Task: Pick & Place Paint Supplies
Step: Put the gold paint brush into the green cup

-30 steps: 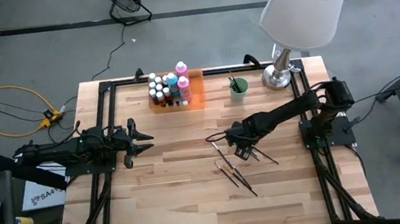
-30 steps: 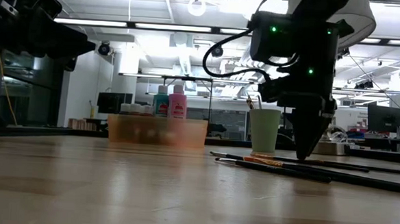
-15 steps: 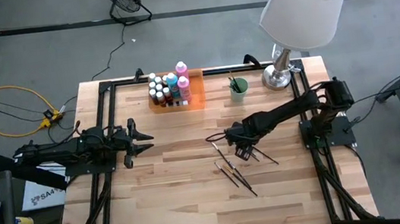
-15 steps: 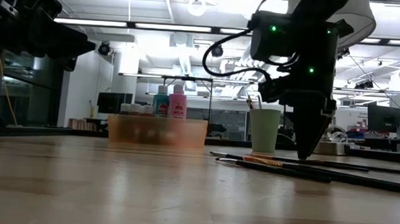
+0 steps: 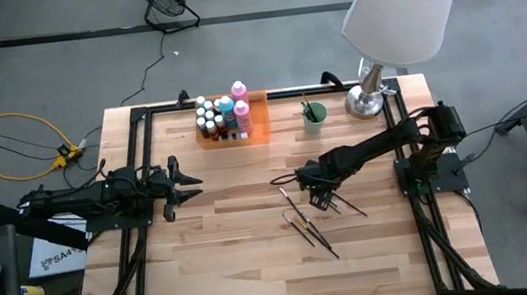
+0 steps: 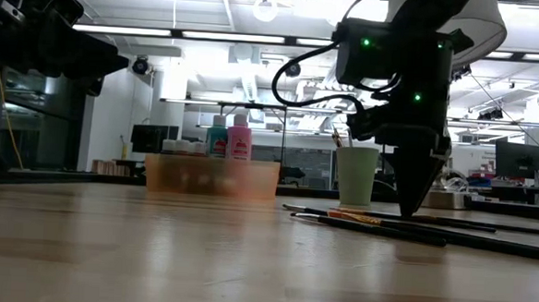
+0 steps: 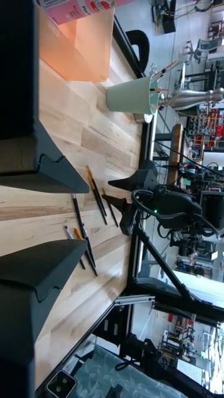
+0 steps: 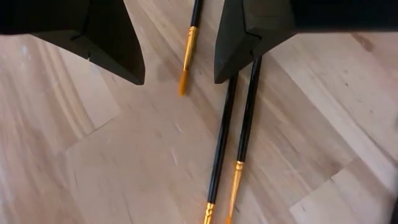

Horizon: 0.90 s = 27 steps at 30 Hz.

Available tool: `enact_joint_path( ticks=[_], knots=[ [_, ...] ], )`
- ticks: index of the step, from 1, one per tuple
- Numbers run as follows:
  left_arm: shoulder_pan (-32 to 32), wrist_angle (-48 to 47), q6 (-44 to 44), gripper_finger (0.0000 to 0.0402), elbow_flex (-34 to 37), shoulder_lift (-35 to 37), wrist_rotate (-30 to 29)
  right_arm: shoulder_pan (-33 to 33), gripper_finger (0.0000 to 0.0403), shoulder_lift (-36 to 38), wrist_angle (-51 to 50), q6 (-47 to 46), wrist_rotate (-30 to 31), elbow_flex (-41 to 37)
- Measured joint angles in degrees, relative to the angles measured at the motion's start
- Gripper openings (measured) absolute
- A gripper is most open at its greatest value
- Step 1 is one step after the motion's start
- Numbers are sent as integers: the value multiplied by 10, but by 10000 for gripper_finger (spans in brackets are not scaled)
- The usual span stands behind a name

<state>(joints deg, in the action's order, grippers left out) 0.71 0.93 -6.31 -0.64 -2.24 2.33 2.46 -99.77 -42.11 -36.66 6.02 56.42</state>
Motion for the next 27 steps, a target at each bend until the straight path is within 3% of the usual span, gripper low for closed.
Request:
enact_joint_path(
  ticks=[16, 27],
  knots=[
    [0, 0, 0, 126, 0, 0, 0, -11, 184, -27, 9, 36, -20, 2],
    [0, 0, 0, 126, 0, 0, 0, -11, 70, -28, 8, 40, -24, 1]
  ],
)
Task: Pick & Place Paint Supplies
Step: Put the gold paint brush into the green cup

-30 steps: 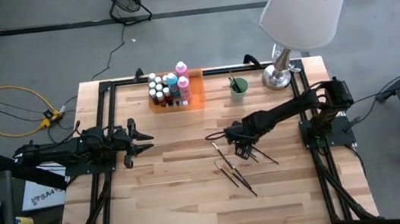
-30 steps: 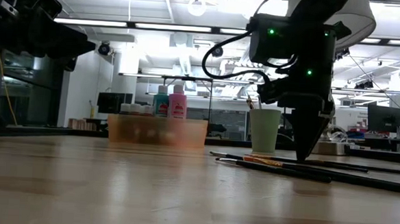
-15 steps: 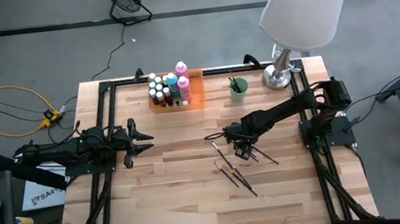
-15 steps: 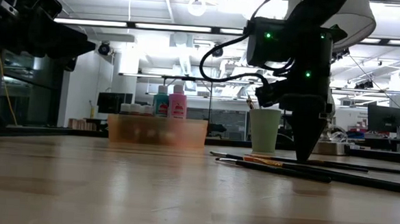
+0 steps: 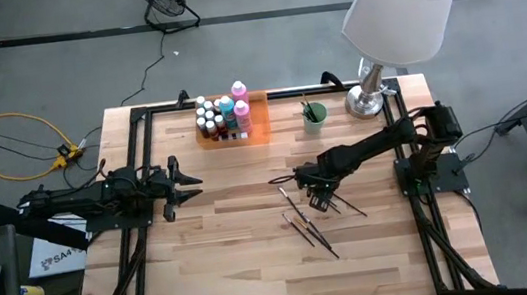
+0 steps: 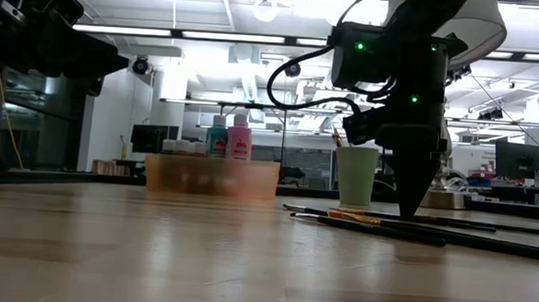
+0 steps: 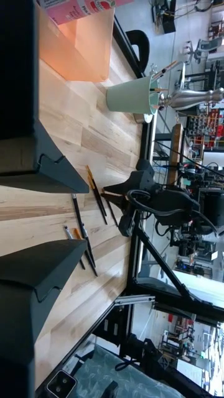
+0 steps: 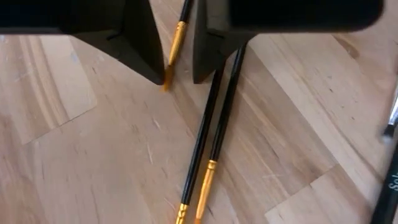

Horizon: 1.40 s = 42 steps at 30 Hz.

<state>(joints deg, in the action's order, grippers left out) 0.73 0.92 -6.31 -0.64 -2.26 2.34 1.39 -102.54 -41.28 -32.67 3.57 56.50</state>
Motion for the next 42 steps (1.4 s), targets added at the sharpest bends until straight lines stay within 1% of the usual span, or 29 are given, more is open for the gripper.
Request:
enact_joint_path(
  ticks=[9, 17, 21, 32, 38, 42],
  knots=[
    [0, 0, 0, 126, 0, 0, 0, 0, 9, -1, 0, 0, -1, 0],
    [0, 0, 0, 126, 0, 0, 0, 0, 3, 2, 10, 0, -1, -1],
    [0, 0, 0, 126, 0, 0, 0, 9, 3, 15, 11, 0, 12, -2],
    [0, 0, 0, 126, 0, 0, 0, 39, 3, 93, 3, -18, 91, -3],
    [0, 0, 0, 126, 0, 0, 0, 44, 3, 143, 8, -21, 175, -2],
    [0, 0, 0, 126, 0, 0, 0, 44, 3, 190, 28, -16, 249, -2]
  ],
)
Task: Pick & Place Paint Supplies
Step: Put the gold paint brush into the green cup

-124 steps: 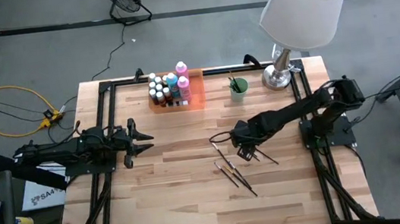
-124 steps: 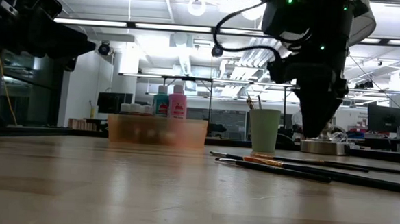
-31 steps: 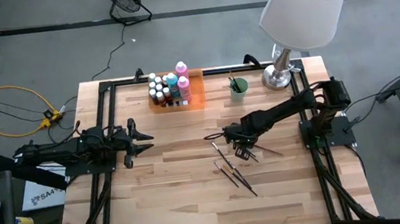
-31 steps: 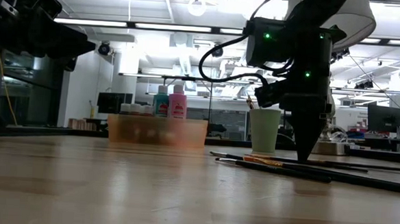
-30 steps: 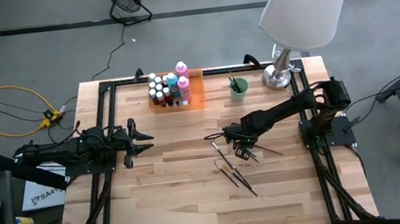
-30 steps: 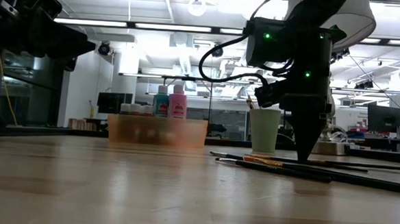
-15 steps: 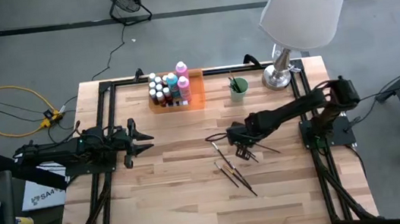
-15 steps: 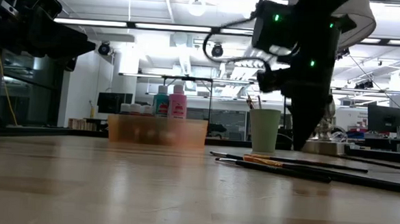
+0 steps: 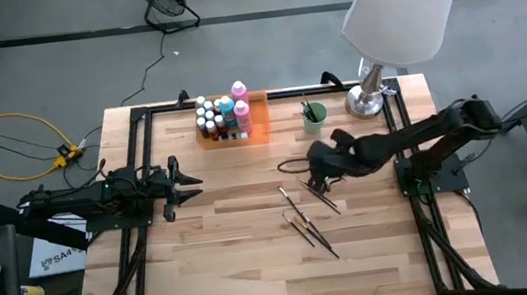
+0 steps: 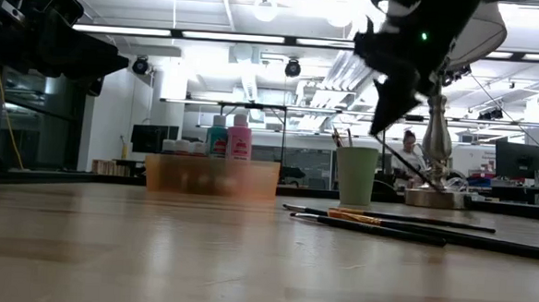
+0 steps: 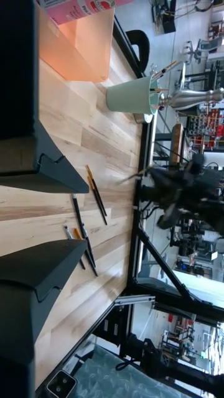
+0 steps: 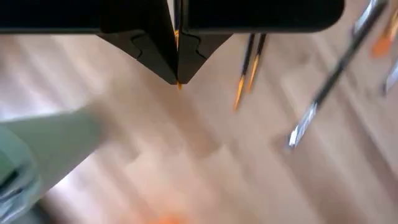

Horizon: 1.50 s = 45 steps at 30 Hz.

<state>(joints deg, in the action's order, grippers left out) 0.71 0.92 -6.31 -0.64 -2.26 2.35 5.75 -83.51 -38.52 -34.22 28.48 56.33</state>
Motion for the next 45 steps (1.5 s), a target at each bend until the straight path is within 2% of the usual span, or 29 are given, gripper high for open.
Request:
enact_joint_path(
  ticks=[9, 13, 15, 20, 24, 27, 37, 45],
  knots=[
    [0, 0, 0, 126, 0, 0, 0, -7, 3, 116, 89, 90, 190, 0],
    [0, 0, 0, 126, 0, 0, -1, -9, 3, 158, 162, 163, 278, 1],
    [0, 0, 0, 126, 0, 0, -1, -19, 3, 170, 207, 201, 298, 1],
    [0, 0, 0, 126, 0, 0, -1, -72, 3, 165, 279, 248, 270, 1],
    [0, 0, 0, 126, 0, 0, 0, -123, 3, 146, 283, 245, 262, 1],
    [0, 0, 0, 126, 0, 0, 0, -162, 3, 138, 291, 227, 219, -4],
    [0, 0, 0, 126, 0, 0, 0, -247, 3, 131, 392, 180, 101, -104],
    [0, 0, 0, 126, 0, 0, 0, -277, 3, 131, 434, 175, 66, -152]
  ],
)
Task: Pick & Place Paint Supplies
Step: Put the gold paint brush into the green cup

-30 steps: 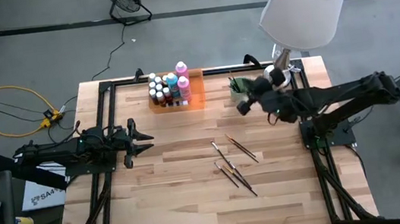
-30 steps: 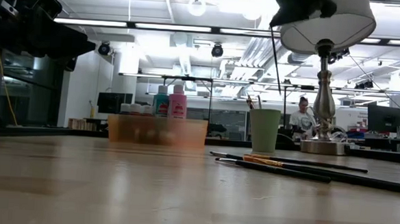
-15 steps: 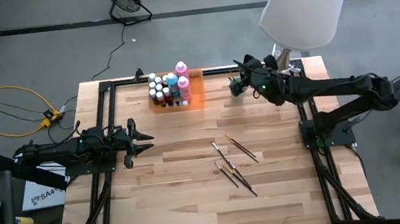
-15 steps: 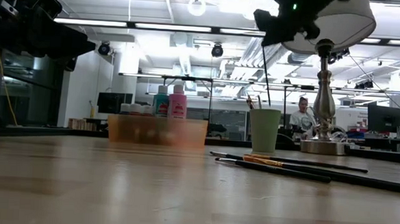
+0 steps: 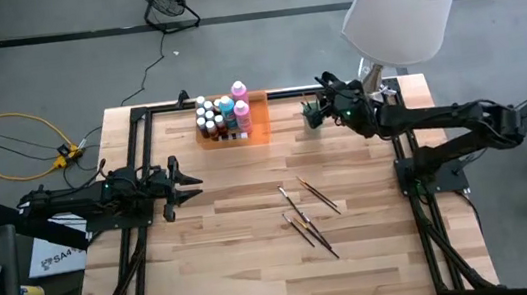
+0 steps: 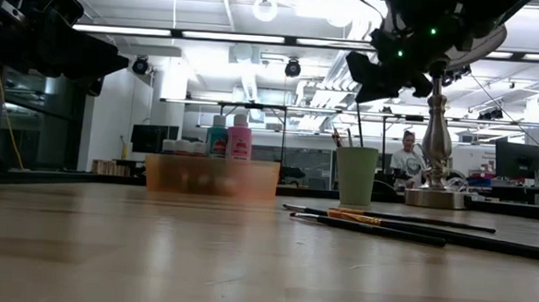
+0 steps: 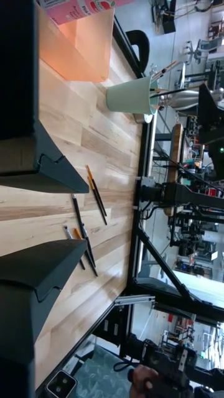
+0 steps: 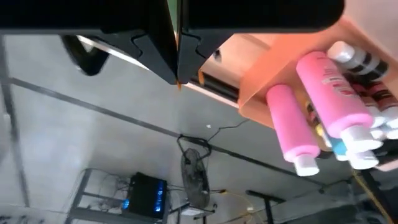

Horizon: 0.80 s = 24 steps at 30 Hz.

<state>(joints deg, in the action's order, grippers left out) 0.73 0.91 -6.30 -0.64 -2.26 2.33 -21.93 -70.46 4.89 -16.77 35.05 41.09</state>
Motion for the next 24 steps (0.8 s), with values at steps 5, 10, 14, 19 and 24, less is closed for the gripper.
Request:
enact_joint_path(
  ticks=[5, 10, 14, 19, 24],
  knots=[
    [0, 0, 0, 126, 0, 0, 0, -16, 3, 0, 44, 1, -32, -32],
    [0, 0, 0, 126, 0, 0, 0, -36, 10, 0, 49, 0, -90, -45],
    [0, 0, 0, 126, 0, 0, 0, -45, 41, 1, 44, -1, -131, -46],
    [0, 0, 0, 126, 0, 0, 0, -45, 104, 3, 39, 2, -127, -46],
    [0, 0, 0, 126, 0, 0, 0, -45, 156, 11, 20, 1, -144, -46]
  ],
)
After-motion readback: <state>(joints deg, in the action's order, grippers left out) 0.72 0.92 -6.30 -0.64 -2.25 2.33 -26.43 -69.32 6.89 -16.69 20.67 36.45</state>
